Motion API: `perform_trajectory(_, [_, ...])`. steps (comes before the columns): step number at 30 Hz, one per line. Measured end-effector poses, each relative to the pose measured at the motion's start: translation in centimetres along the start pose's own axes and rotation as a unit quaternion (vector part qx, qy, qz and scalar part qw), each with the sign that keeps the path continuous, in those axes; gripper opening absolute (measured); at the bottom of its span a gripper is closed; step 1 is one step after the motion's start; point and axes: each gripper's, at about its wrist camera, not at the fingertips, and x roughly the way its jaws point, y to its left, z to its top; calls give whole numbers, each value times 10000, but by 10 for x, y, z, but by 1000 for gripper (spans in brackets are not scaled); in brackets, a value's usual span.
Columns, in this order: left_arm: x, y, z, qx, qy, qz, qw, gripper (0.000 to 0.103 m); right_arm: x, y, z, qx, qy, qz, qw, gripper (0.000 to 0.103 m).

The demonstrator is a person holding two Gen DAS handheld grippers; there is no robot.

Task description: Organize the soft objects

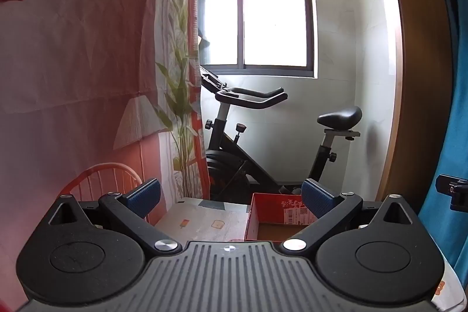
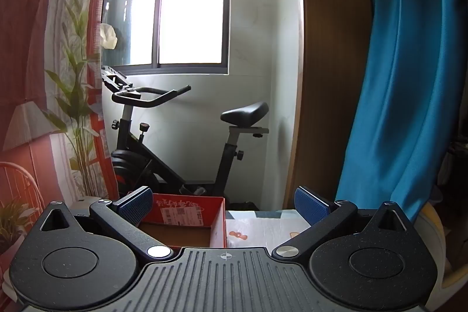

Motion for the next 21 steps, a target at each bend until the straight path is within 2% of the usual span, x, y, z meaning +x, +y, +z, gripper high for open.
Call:
perform_trajectory(8, [7,5,4,-15,50,-334,9994,103,0,0,-1,20,13,9,10000,103])
perform_trajectory(9, [1,2,1,1,-100,72,9999,103,0,0,-1,30,9,13,10000,103])
perform_trajectory(21, [-1,1,-3,74,-86,28,9999,103,1,1,-2,26,6,5,10000,103])
